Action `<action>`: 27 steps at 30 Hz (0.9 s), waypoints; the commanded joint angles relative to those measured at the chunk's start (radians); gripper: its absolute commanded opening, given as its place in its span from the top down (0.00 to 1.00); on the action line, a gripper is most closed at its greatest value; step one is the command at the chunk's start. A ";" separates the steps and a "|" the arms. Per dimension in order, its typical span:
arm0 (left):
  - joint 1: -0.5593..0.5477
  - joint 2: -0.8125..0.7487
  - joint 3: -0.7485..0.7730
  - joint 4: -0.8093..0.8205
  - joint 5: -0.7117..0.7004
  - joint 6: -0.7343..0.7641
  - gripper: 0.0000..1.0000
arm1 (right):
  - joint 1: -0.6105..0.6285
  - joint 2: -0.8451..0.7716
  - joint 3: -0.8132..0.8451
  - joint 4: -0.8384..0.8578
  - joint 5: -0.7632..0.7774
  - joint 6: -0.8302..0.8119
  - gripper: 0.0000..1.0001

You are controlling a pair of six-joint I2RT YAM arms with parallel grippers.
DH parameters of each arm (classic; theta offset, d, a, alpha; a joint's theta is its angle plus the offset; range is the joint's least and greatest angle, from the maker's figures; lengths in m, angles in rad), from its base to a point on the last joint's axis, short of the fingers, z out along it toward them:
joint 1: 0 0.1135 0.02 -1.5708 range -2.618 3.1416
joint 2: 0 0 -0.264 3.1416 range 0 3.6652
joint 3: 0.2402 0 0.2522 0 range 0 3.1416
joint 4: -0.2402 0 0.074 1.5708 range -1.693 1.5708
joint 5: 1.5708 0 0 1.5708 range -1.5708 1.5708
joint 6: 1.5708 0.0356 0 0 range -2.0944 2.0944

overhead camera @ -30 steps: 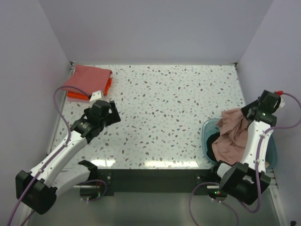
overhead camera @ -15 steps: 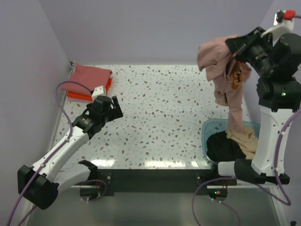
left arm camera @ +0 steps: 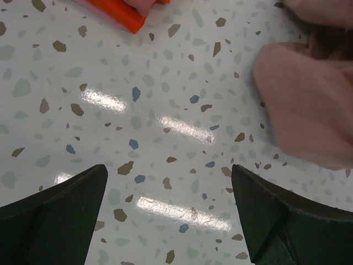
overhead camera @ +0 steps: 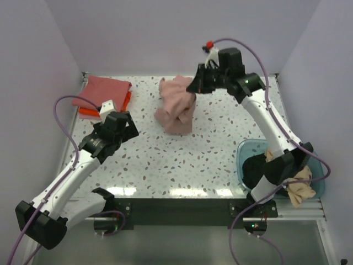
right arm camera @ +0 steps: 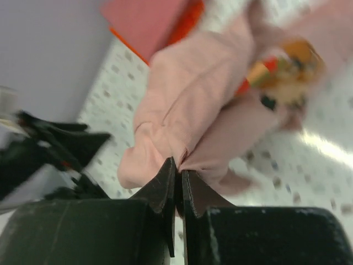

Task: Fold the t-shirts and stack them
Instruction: Move the tshirt to the center of the board

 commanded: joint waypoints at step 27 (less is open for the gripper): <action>0.175 0.616 0.112 0.351 0.372 0.006 0.00 | -0.154 -0.444 -0.915 0.030 0.471 -0.033 0.01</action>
